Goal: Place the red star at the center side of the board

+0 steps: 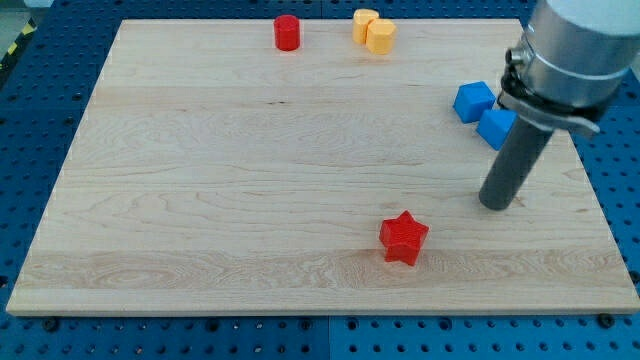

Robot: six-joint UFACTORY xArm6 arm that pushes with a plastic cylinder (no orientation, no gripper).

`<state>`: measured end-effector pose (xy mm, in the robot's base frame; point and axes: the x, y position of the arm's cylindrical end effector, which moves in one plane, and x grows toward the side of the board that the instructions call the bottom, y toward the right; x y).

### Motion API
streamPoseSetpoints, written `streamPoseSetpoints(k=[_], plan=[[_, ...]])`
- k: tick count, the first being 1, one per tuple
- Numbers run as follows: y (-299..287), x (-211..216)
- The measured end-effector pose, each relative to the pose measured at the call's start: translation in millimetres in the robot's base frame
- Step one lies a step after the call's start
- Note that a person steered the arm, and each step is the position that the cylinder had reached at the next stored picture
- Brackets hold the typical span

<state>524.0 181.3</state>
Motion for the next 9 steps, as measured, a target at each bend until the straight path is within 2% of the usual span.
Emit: streamPoseSetpoints(k=[2,3,4,5,6,7,9], plan=[[-34,89],[-67,94],[-117,75],[-124,53],[-119,47],[-104,69],[-49,81]])
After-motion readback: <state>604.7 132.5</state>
